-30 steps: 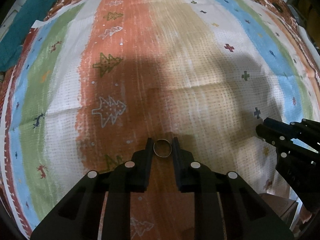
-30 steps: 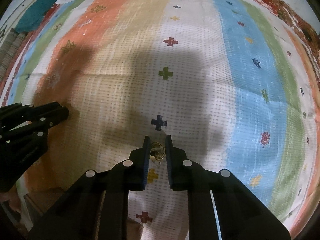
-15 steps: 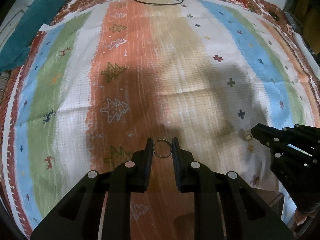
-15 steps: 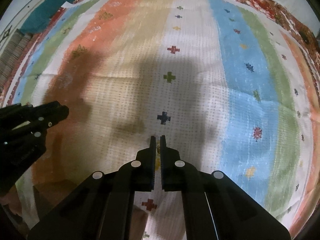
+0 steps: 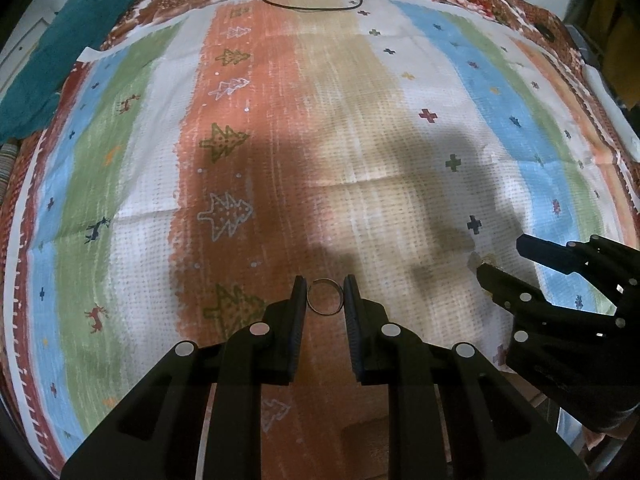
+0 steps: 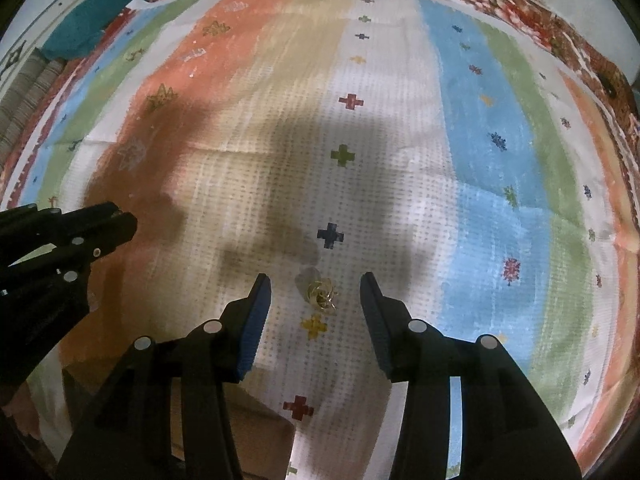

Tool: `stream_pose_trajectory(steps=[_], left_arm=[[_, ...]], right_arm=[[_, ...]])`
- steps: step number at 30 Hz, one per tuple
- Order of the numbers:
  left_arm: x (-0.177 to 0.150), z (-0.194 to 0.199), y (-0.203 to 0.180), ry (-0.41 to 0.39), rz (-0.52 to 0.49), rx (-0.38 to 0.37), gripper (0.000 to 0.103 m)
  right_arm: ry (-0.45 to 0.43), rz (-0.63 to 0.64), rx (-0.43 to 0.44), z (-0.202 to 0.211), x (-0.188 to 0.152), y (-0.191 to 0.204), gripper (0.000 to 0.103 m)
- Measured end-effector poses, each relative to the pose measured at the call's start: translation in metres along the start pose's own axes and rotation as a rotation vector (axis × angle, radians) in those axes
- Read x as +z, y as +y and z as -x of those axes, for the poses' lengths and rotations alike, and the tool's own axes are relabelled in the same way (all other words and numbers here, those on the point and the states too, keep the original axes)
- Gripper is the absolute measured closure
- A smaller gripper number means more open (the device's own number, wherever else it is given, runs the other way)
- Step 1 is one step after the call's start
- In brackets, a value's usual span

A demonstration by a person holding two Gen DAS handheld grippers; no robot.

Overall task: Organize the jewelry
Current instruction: 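Lift both gold rings and carry them over the silver tin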

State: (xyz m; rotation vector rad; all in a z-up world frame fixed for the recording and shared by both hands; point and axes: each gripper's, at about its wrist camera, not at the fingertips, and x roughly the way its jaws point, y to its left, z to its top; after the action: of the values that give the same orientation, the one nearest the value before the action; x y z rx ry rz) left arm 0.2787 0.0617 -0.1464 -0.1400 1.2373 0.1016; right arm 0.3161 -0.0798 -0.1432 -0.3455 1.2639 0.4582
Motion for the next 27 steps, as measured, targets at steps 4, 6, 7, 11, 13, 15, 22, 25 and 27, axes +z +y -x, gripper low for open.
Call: stream_pose_trajectory(steps=[4,6,7,11,13,15,22,25,27], left_arm=[[0.001,-0.002,0.001,0.002,0.002,0.001,0.085],[0.002,-0.002,0.001,0.002,0.002,0.002,0.085],[0.002,-0.003,0.001,0.002,0.003,0.003,0.085],[0.002,-0.004,0.001,0.006,0.0,0.001,0.085],[0.002,-0.004,0.0,0.007,-0.002,0.002,0.085],[0.001,-0.004,0.0,0.007,-0.001,0.002,0.085],[-0.006,0.01,0.001,-0.015,0.008,-0.004,0.085],[-0.01,0.021,0.0,-0.031,0.009,-0.008,0.085],[-0.012,0.029,-0.001,-0.043,0.007,-0.011,0.085]], right_arm=[[0.021,0.0,-0.001,-0.01,0.001,0.0,0.06],[0.037,-0.009,0.01,-0.016,0.001,-0.001,0.067],[0.047,-0.015,0.011,-0.019,0.001,-0.002,0.069],[0.054,-0.01,0.003,-0.023,0.001,-0.002,0.078],[0.052,-0.013,0.004,-0.023,0.002,-0.003,0.086],[0.051,-0.015,0.006,-0.024,0.002,-0.003,0.089],[0.034,-0.03,0.013,-0.015,-0.002,-0.001,0.091],[0.006,-0.042,0.016,-0.004,-0.004,-0.003,0.091],[-0.012,-0.045,0.025,0.005,-0.005,-0.002,0.091]])
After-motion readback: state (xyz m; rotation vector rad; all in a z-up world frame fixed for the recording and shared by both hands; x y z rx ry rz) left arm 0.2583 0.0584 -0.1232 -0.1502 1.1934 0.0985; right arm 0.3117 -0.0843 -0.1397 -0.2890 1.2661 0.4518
